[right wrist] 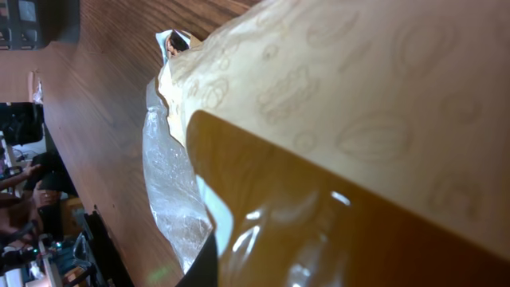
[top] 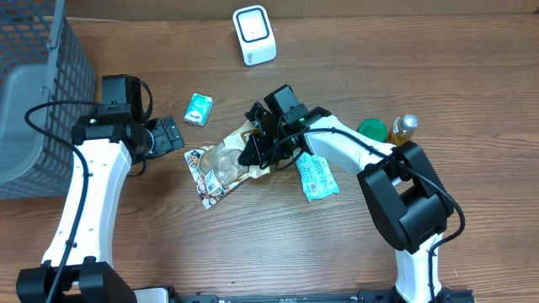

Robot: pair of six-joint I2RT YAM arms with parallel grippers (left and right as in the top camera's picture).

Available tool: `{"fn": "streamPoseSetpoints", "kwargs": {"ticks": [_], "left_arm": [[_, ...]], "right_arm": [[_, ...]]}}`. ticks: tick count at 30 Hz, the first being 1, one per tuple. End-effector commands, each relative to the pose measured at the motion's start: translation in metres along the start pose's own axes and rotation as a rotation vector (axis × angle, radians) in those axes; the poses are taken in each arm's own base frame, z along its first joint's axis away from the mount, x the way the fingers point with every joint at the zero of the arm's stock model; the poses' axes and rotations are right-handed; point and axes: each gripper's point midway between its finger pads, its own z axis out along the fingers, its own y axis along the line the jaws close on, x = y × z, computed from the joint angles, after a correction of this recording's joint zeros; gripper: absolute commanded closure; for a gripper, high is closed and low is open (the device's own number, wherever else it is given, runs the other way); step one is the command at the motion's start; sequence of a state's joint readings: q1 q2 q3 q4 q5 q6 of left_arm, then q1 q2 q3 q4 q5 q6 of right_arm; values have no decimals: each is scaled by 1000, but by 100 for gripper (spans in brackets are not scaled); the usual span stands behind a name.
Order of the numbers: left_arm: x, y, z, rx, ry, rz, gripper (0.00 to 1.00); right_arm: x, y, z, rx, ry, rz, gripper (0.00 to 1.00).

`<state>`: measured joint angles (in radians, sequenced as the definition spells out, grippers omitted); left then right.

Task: Scan the item barcode
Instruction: 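Lift the mushroom bag with the right gripper and retract the left arm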

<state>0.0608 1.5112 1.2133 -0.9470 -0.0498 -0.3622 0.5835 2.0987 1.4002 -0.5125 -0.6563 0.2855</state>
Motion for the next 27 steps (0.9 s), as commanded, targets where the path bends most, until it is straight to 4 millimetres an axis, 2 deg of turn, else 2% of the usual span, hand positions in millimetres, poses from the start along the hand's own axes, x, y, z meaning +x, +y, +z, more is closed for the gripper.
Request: {"fn": "streamPoseSetpoints", "kwargs": {"ticks": [1,14,20,23,27], "left_arm": [[-1,2,2,-10,-1,9,0],[-1,2,2,-10,-1,10,0],[-1,2,2,-11,-1,9,0],[-1,2,2,-11,0,9,0],[-1,2,2,-10,-1,10,1]], "right_arm": [[3,-4,4,13,7,1,96],[1,-1,1,-17,6,3,96],[-1,-4,-7,-50,6,29,96],[-4,0,-13,-100,6,35,96],[-11,3,-27,-117,-20,36,96]]}}
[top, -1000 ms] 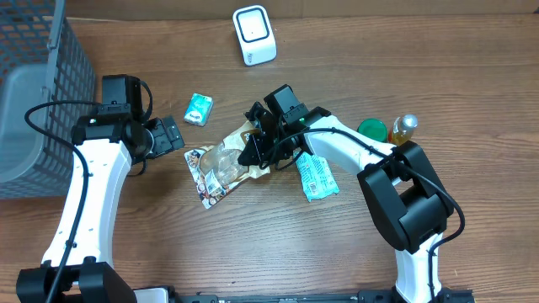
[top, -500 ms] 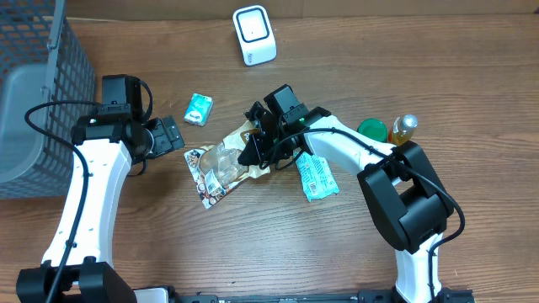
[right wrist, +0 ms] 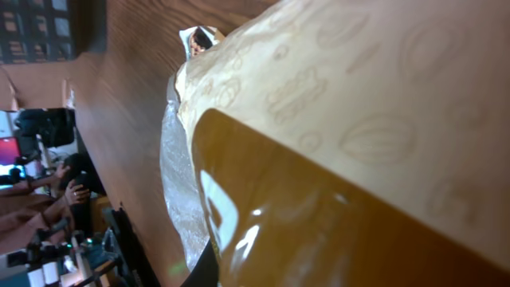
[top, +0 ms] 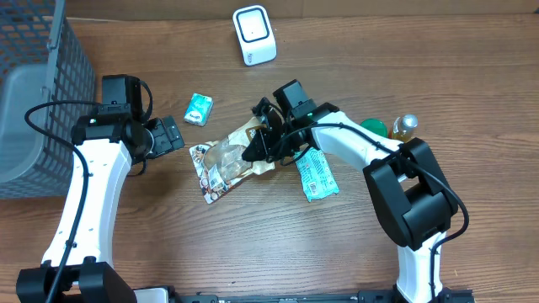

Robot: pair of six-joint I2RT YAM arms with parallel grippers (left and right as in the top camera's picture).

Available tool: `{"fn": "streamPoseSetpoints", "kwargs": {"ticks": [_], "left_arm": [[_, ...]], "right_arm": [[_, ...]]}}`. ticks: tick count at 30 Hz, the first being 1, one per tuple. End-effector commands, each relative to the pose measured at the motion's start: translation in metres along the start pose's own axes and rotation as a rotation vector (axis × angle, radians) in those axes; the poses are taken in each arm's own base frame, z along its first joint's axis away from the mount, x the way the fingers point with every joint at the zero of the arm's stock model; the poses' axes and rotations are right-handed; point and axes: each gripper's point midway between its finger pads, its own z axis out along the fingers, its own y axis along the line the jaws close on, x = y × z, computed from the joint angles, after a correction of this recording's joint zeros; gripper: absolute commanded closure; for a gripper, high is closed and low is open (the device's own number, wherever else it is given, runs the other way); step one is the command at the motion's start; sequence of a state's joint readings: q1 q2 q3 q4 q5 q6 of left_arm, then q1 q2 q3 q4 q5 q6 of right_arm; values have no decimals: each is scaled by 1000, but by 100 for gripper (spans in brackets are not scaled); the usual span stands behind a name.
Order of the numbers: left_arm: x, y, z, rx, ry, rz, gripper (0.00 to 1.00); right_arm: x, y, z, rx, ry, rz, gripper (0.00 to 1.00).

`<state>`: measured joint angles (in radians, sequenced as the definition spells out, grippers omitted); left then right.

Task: Scan the item barcode
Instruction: 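Lift the mushroom bag with the right gripper and retract the left arm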

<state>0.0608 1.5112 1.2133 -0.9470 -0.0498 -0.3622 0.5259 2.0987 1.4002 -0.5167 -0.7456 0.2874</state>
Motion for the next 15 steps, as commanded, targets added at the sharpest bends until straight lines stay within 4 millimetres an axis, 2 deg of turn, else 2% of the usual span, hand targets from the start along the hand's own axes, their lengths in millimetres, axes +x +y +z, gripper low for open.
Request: {"fn": "streamPoseSetpoints", "kwargs": {"ticks": [1,4,10,12,15], "left_arm": [[-1,2,2,-10,-1,9,0],[-1,2,2,-10,-1,9,1],[-1,2,2,-10,-1,9,0],[-1,2,2,-10,-1,9,1],[-1,2,2,-10,-1,10,1]], "right_arm": [[-6,11,-17,-46,-23,-17,96],[-15,35,-49,-44,-70,-131,96],[-38,101,-120,0,-236,-300,96],[-39,120,-142,13,-278,-359,96],[-37,139,-171,60,-324,-404,96]]}}
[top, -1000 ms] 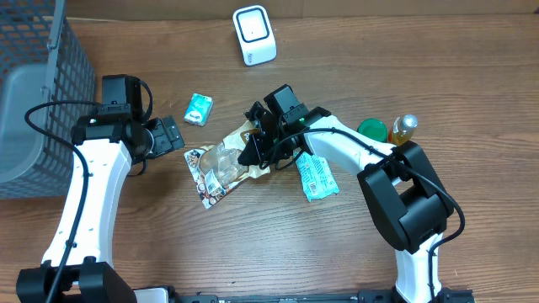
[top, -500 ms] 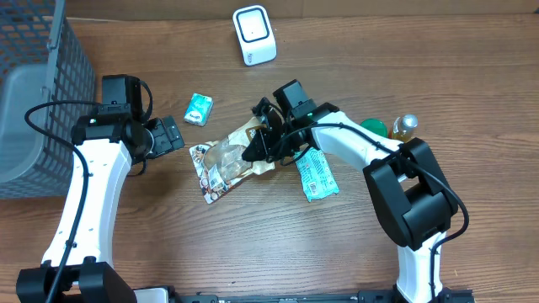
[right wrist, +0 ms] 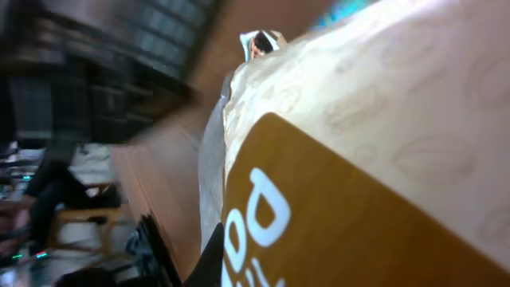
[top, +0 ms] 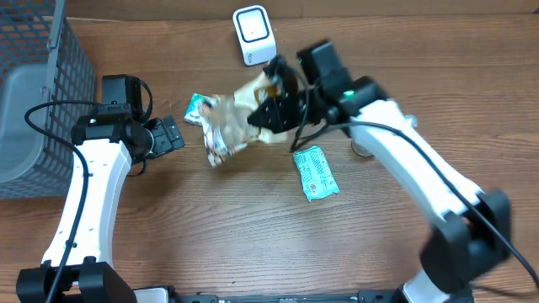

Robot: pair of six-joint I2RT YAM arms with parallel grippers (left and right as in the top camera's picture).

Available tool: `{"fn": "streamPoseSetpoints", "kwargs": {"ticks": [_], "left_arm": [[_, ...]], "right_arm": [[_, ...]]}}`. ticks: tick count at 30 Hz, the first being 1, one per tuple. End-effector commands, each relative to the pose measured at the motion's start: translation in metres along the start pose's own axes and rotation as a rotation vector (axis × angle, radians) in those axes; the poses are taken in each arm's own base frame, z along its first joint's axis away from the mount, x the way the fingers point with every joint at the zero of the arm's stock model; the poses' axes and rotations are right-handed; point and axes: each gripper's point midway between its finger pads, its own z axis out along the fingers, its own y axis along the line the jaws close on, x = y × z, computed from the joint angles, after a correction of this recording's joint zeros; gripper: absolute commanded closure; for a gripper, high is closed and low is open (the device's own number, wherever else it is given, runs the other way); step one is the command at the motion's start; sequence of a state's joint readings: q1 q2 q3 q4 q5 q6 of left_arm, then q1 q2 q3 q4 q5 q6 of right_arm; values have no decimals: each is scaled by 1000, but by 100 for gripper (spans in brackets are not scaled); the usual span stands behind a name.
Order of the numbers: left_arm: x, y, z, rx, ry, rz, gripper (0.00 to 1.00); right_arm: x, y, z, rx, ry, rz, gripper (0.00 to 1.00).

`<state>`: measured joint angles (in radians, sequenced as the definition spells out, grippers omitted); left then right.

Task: Scan the item barcode
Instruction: 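Lift the mushroom bag with the right gripper and retract the left arm, then hold the mushroom bag up to the white scanner with the right gripper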

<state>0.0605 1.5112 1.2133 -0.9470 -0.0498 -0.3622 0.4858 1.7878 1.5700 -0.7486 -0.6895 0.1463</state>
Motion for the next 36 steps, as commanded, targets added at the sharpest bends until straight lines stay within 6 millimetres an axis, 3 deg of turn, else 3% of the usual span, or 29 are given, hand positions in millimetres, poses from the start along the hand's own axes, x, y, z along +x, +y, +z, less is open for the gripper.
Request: {"fn": "streamPoseSetpoints", "kwargs": {"ticks": [1,7,12,23,31,36], "left_arm": [[-1,2,2,-11,-1,9,0],[-1,2,2,-11,-1,9,1],[-1,2,2,-11,-1,9,0],[-1,2,2,-11,-1,9,0],[-1,2,2,-11,-1,9,0],[-1,2,2,-11,-1,9,0]], "right_arm": [[-26,32,-49,68,-109,-140,96],[-41,37,-88,233,-154,-199,96],[-53,41,-93,250,-187,-317,96],[-72,6,-103,545,-196,-543,96],[-104,-8,-77,649,-203,-797,96],[-134,-31,-58,812,-225,-917,96]]}}
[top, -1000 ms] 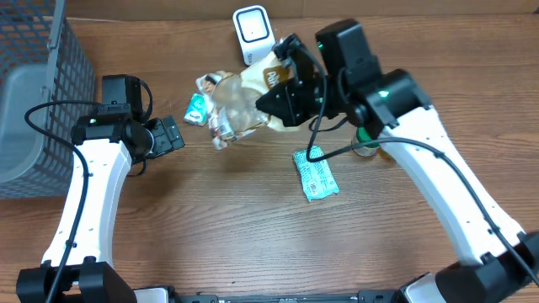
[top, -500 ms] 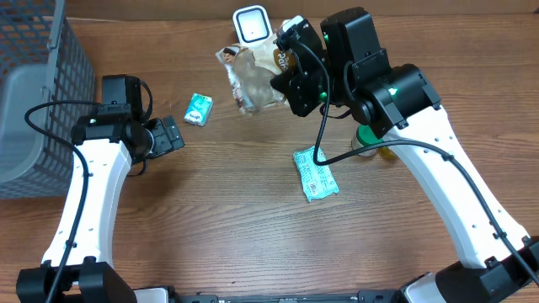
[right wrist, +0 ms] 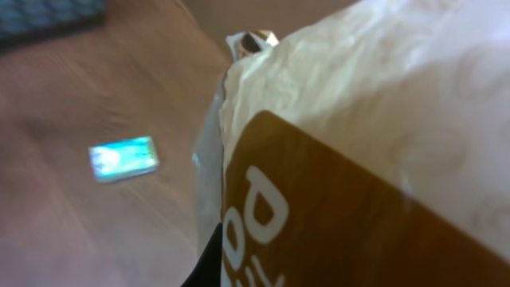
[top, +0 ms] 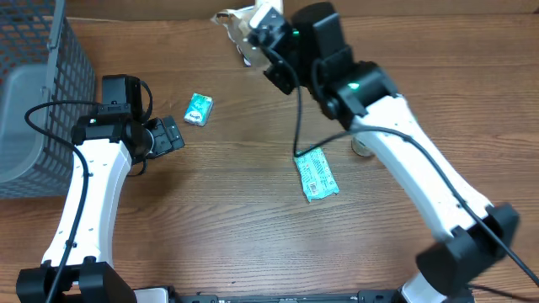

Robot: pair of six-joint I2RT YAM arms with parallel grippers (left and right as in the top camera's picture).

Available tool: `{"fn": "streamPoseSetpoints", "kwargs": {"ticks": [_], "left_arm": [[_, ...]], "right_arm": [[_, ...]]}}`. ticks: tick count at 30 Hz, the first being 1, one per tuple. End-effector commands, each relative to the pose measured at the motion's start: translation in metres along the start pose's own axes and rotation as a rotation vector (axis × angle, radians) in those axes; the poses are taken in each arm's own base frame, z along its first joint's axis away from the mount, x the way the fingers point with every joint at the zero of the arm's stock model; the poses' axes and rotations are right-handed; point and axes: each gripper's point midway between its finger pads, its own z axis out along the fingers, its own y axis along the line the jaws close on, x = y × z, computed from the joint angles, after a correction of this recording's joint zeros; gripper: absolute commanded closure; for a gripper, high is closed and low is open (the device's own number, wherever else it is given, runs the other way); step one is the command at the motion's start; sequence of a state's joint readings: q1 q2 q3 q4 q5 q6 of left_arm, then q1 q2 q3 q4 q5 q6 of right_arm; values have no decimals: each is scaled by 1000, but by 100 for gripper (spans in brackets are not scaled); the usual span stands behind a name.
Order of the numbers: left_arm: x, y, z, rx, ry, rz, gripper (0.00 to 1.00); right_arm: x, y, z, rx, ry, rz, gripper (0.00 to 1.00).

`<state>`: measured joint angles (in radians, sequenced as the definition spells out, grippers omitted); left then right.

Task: Scan the item barcode
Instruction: 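Hold the mushroom bag up to the white scanner with the right gripper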

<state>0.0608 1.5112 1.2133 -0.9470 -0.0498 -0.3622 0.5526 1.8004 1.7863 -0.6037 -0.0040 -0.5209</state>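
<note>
My right gripper point(top: 263, 35) is shut on a beige and brown snack bag point(top: 240, 20), held high at the table's far edge. The bag fills the right wrist view point(right wrist: 358, 135), brown panel with white letters facing the camera, and one dark finger point(right wrist: 209, 259) shows at its lower edge. The white scanner that stands at the far edge is covered by the bag and gripper in the overhead view. No barcode shows. My left gripper point(top: 168, 135) rests low at the left, apart from everything.
A small teal packet point(top: 198, 108) lies left of centre, blurred in the right wrist view point(right wrist: 123, 157). A green and white sachet point(top: 316, 174) lies mid-table. A grey mesh basket point(top: 38, 101) fills the far left.
My right gripper has moved the bag from just left of the scanner to higher and farther, over the scanner's place at the far edge. The left arm has not moved.
The bag first lay on the table at the centre with my right gripper shut on its end. Then it was shifted slightly, later held off the table near the teal packet, and now it hangs over the scanner's spot.
</note>
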Motion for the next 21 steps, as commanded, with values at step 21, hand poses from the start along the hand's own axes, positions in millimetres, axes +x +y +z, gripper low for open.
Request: {"fn": "streamPoseSetpoints", "kwargs": {"ticks": [21], "left_arm": [[-1,2,2,-10,-1,9,1]], "right_arm": [[13,-30,124,312,-17,-445,96]]}}
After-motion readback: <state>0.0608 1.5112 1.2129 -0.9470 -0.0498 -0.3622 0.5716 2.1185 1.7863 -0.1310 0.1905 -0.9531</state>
